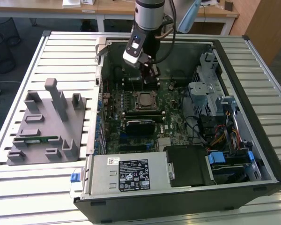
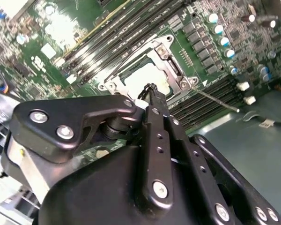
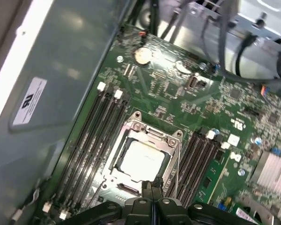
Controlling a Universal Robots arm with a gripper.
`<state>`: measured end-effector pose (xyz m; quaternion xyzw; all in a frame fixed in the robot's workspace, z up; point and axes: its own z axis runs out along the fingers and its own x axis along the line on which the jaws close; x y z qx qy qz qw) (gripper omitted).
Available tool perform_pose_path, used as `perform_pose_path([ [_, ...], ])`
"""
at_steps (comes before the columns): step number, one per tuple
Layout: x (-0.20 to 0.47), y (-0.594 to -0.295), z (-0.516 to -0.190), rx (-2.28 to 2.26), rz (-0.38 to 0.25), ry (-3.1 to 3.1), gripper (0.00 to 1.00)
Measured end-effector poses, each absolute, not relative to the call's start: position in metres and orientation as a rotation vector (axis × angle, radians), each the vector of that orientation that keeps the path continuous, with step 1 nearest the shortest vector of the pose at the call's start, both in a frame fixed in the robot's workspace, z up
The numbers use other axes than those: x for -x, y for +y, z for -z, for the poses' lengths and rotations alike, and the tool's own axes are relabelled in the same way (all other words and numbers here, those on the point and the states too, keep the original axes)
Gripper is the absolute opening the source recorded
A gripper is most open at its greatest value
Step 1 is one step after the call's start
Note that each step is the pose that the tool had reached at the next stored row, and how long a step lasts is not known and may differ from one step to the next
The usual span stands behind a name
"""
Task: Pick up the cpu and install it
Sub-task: 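Install the first cpu locking lever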
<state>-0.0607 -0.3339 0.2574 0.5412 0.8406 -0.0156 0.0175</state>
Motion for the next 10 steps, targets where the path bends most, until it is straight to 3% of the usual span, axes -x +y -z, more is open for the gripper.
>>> perform_pose_path([
  [10, 0.0607, -0.3339, -0.2550, -1.437, 0.044, 2.751, 0.11],
])
